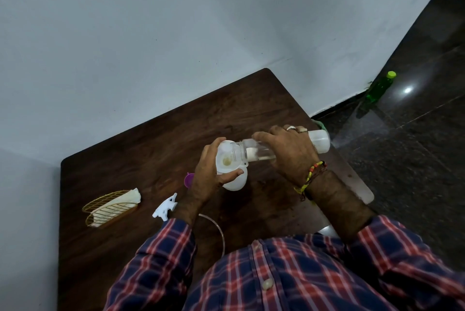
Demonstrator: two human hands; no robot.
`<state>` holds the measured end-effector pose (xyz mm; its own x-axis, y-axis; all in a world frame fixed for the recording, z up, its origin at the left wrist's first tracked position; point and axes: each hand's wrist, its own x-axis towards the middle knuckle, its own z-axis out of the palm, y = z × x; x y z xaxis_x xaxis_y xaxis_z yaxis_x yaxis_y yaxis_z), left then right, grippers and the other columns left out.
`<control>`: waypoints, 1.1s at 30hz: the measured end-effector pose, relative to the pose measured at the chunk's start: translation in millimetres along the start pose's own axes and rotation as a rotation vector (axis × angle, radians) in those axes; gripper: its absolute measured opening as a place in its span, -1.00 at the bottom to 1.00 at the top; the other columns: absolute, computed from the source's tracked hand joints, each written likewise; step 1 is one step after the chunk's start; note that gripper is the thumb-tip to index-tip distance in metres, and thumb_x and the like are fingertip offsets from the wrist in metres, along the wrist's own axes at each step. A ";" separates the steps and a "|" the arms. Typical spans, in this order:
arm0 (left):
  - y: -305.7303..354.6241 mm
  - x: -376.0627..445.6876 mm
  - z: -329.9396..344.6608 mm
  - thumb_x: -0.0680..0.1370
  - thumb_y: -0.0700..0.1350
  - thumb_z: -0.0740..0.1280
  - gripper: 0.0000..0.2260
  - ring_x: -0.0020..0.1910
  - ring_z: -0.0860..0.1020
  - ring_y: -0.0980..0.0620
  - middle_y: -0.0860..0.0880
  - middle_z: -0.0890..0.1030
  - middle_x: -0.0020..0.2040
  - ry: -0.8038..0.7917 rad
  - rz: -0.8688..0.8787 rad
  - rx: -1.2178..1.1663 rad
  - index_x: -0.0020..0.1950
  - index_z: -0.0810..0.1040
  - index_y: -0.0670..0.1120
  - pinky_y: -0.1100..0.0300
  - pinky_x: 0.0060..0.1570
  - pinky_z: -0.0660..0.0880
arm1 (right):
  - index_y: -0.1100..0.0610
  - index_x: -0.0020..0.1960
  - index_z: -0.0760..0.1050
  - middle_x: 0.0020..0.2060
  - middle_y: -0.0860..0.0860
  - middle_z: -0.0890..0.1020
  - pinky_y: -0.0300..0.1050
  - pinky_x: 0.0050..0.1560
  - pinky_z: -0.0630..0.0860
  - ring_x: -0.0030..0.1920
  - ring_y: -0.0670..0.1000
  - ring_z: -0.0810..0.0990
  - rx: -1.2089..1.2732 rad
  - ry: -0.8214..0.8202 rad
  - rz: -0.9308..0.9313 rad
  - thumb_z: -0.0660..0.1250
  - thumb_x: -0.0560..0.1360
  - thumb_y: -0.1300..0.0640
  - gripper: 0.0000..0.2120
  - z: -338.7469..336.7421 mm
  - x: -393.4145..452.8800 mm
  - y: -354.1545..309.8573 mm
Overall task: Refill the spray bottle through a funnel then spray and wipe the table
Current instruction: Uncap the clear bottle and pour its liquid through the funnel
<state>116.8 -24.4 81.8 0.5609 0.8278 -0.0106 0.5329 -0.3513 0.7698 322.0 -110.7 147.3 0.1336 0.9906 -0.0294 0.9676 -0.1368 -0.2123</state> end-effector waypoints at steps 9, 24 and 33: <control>-1.7 1.6 2.8 0.29 0.24 0.49 -0.19 0.21 0.36 0.22 0.00 0.41 0.33 0.003 -0.008 0.032 0.45 0.29 0.00 0.48 0.07 0.28 | -0.17 0.39 0.33 0.18 -0.02 0.56 0.14 0.26 0.36 0.18 0.12 0.54 -0.002 -0.009 0.021 0.45 0.41 0.12 -0.38 0.8 -1.1 -1.1; 3.9 -3.8 4.0 0.35 0.05 0.57 -0.22 0.22 0.37 0.14 -0.01 0.35 0.34 0.037 -0.032 -0.002 0.47 0.26 0.01 0.31 0.07 0.36 | -0.15 0.38 0.37 0.13 -0.01 0.57 0.14 0.22 0.38 0.15 0.13 0.55 -0.013 0.020 0.018 0.45 0.39 0.15 -0.39 5.1 -1.8 0.2; 3.3 -5.1 5.8 0.35 0.08 0.57 -0.15 0.26 0.35 0.14 -0.02 0.34 0.38 0.040 -0.054 -0.009 0.52 0.20 0.02 0.15 0.16 0.42 | -0.17 0.35 0.39 0.12 -0.02 0.59 0.11 0.18 0.41 0.12 0.13 0.56 -0.045 0.033 0.012 0.50 0.35 0.11 -0.38 7.5 -0.6 0.4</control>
<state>119.4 -32.3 80.7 0.5053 0.8625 -0.0268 0.5557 -0.3015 0.7748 320.7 -111.3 139.9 0.1518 0.9884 0.0008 0.9745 -0.1495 -0.1675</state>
